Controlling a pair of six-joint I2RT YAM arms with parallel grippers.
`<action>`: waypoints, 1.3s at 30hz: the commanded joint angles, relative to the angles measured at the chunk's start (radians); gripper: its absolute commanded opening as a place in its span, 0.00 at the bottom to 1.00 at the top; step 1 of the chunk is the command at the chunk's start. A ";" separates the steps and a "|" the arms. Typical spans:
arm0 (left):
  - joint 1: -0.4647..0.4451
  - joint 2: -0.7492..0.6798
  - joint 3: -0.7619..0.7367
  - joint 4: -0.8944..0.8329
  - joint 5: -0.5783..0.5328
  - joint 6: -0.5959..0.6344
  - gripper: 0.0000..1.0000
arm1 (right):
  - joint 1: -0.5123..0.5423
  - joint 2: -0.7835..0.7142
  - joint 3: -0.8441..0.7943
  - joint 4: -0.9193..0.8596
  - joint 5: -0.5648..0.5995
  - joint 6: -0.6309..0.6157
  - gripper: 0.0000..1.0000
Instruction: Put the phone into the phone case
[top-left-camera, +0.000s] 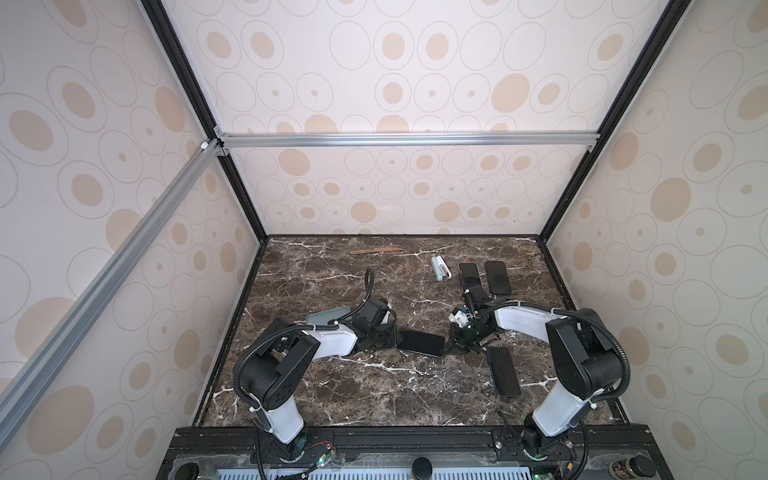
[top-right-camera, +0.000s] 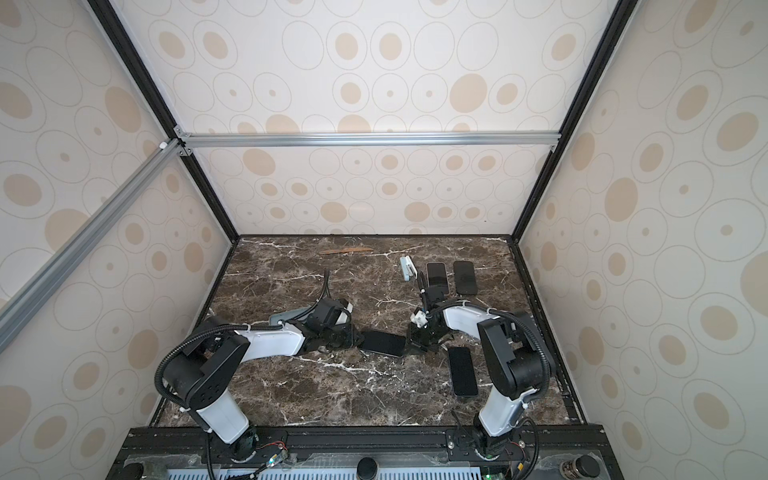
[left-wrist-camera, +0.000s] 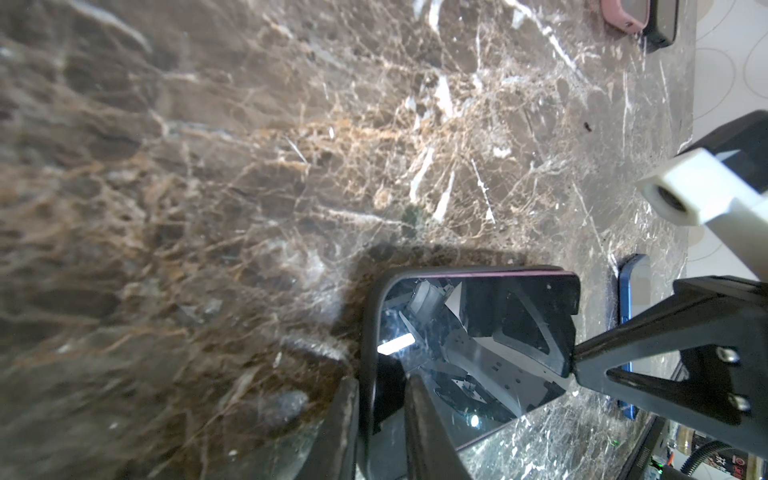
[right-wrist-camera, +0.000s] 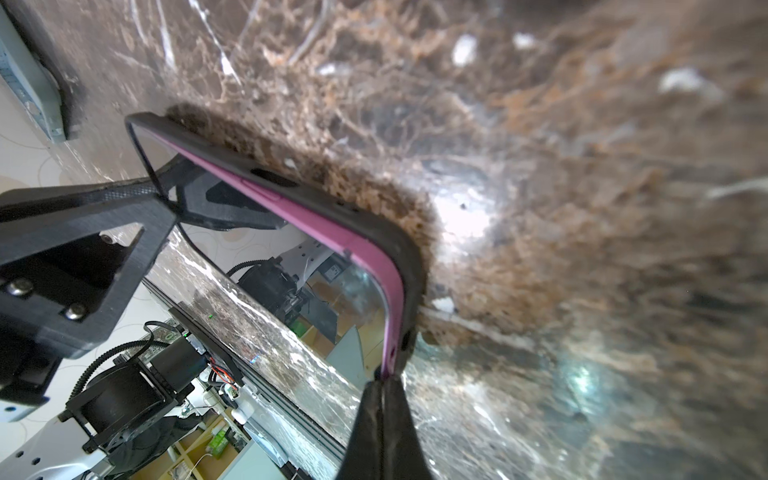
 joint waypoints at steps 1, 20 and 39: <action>-0.056 0.039 -0.030 -0.048 0.085 -0.007 0.21 | 0.094 0.199 -0.071 0.087 0.176 -0.025 0.04; -0.057 0.003 -0.122 -0.041 0.083 -0.022 0.21 | 0.126 0.287 -0.070 0.136 0.257 0.020 0.04; -0.069 -0.168 -0.153 -0.109 -0.059 -0.023 0.21 | 0.165 0.156 0.022 0.010 0.304 0.020 0.05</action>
